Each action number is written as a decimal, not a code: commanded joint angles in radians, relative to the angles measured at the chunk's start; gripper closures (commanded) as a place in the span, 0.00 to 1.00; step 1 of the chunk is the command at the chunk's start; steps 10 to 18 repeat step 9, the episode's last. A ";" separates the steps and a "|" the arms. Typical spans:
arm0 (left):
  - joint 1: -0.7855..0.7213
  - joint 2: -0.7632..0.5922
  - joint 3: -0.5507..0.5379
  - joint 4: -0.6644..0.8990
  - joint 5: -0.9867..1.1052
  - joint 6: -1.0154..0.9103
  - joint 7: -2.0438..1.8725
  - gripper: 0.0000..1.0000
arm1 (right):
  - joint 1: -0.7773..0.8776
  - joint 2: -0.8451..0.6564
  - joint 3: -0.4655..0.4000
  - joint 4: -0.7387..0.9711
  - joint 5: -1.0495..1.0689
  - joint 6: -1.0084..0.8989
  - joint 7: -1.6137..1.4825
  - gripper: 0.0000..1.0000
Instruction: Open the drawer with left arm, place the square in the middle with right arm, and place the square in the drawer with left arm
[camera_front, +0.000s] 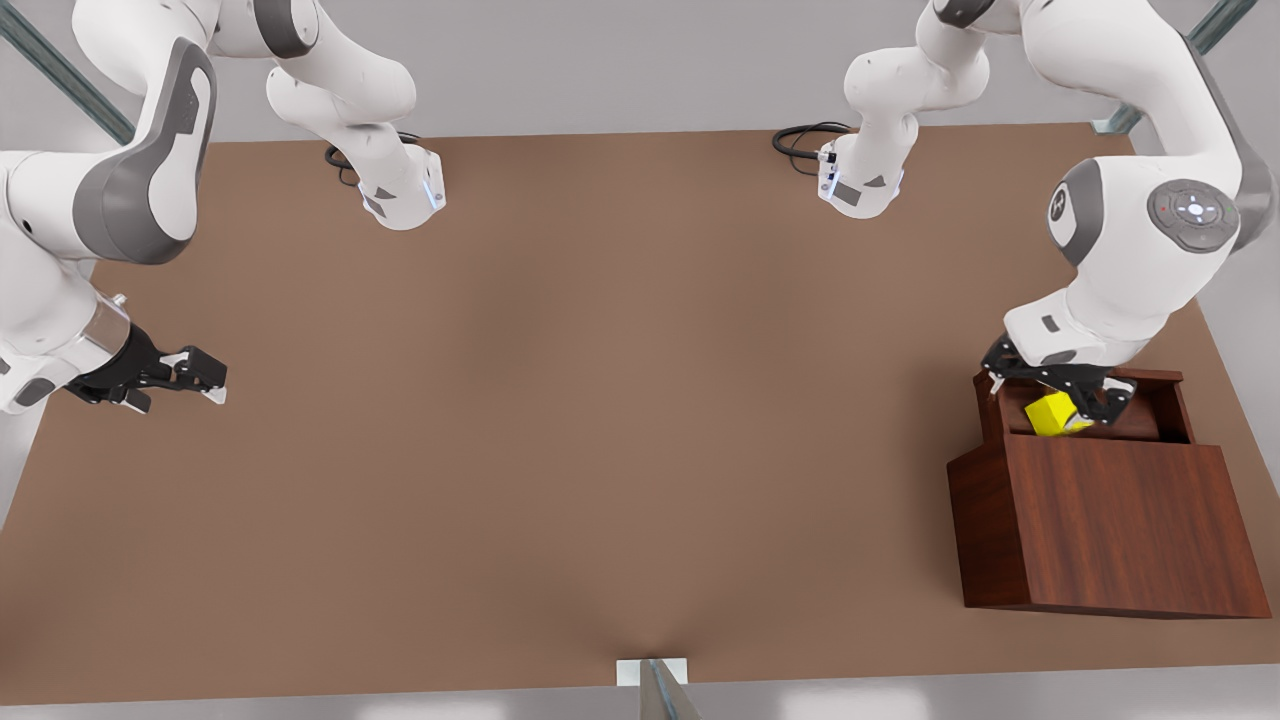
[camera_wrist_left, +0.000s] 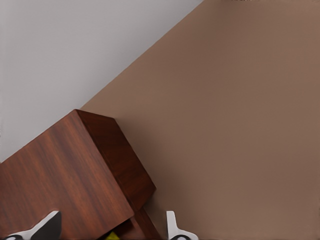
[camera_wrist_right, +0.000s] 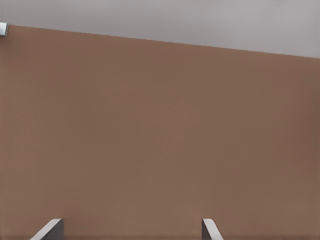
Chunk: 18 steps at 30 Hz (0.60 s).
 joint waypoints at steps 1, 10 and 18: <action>-0.001 -0.027 -0.002 -0.035 0.028 -0.013 -1.097 0.00 | 0.000 -0.001 0.000 0.001 0.000 0.000 0.000 0.00; -0.048 -0.016 0.012 -0.025 0.026 -0.006 -1.094 0.00 | 0.000 -0.001 0.000 0.001 0.000 0.000 0.000 0.00; -0.048 -0.016 0.012 -0.025 0.026 -0.006 -1.094 0.00 | 0.000 -0.001 0.000 0.001 0.000 0.000 0.000 0.00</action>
